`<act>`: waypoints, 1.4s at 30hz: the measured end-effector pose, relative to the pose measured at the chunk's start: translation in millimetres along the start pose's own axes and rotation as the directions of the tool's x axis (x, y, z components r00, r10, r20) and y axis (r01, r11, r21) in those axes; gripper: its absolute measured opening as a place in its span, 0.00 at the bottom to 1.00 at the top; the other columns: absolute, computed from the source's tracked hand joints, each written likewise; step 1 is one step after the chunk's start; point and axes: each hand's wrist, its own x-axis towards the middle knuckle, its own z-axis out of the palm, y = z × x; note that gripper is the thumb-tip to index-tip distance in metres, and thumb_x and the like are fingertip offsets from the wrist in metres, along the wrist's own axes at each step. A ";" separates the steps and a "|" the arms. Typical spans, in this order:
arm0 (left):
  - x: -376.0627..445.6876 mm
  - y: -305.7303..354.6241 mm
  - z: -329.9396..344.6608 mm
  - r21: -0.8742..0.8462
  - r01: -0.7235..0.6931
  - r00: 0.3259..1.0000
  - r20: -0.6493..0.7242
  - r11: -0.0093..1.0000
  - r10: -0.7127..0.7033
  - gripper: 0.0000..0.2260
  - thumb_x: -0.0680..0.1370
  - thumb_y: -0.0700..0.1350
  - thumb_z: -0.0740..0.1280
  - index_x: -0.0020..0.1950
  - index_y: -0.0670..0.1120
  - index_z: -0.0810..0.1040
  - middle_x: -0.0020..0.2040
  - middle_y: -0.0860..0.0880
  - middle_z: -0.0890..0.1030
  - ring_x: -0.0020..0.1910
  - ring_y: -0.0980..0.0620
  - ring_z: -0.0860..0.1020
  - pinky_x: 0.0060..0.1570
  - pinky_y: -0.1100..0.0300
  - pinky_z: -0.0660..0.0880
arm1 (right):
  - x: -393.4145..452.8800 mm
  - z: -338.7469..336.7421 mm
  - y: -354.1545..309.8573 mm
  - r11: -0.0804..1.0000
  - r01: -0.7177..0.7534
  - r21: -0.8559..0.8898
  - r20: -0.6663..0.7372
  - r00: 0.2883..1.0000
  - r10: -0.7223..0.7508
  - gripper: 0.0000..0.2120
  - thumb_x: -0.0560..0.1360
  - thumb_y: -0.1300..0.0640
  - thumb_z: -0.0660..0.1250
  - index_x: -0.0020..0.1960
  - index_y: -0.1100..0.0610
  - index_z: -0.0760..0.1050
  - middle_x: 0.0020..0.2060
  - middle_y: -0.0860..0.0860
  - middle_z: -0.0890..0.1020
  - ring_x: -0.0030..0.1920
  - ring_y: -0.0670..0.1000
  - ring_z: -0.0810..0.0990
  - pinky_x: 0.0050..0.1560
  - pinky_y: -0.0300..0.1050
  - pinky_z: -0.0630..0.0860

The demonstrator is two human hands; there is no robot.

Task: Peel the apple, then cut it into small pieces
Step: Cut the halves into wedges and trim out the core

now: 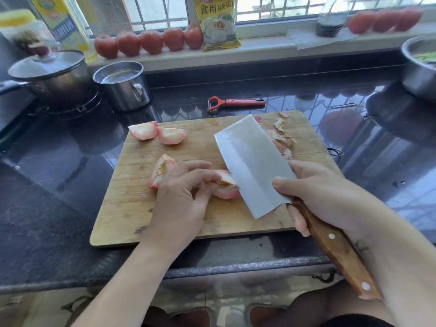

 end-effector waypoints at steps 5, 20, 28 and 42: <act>4.6 2.1 1.5 0.095 0.003 0.999 -0.048 0.995 0.002 0.18 0.76 0.32 0.73 0.49 0.57 0.86 0.51 0.55 0.77 0.50 0.60 0.75 0.50 0.73 0.69 | -0.7 -12.0 -0.3 0.996 0.087 -0.014 -0.045 0.995 -0.088 0.08 0.84 0.57 0.59 0.59 0.52 0.75 0.37 0.60 0.86 0.22 0.54 0.71 0.28 0.44 0.69; -0.7 21.8 1.9 0.042 0.015 0.988 0.152 0.999 -0.021 0.18 0.76 0.45 0.75 0.66 0.53 0.82 0.59 0.66 0.81 0.60 0.72 0.75 0.59 0.79 0.65 | 11.3 1.3 1.5 0.988 0.114 0.101 -0.195 0.976 -0.093 0.08 0.84 0.55 0.59 0.58 0.49 0.76 0.28 0.65 0.80 0.23 0.56 0.75 0.29 0.47 0.74; -17.2 17.8 -0.3 0.188 -0.090 0.988 0.143 0.978 0.063 0.21 0.74 0.47 0.77 0.67 0.49 0.82 0.55 0.59 0.80 0.57 0.62 0.77 0.59 0.74 0.69 | 9.7 39.7 8.4 0.952 0.118 0.282 -0.422 0.906 0.013 0.07 0.83 0.54 0.58 0.56 0.51 0.73 0.26 0.59 0.80 0.25 0.56 0.78 0.35 0.58 0.80; -16.0 12.2 10.1 0.284 -0.062 0.998 0.011 0.957 0.062 0.23 0.70 0.67 0.70 0.49 0.48 0.83 0.43 0.54 0.76 0.41 0.57 0.71 0.44 0.69 0.66 | 8.9 69.6 10.4 0.951 0.164 0.263 -0.493 0.870 -0.014 0.06 0.83 0.55 0.55 0.55 0.53 0.70 0.22 0.57 0.79 0.22 0.56 0.78 0.30 0.49 0.77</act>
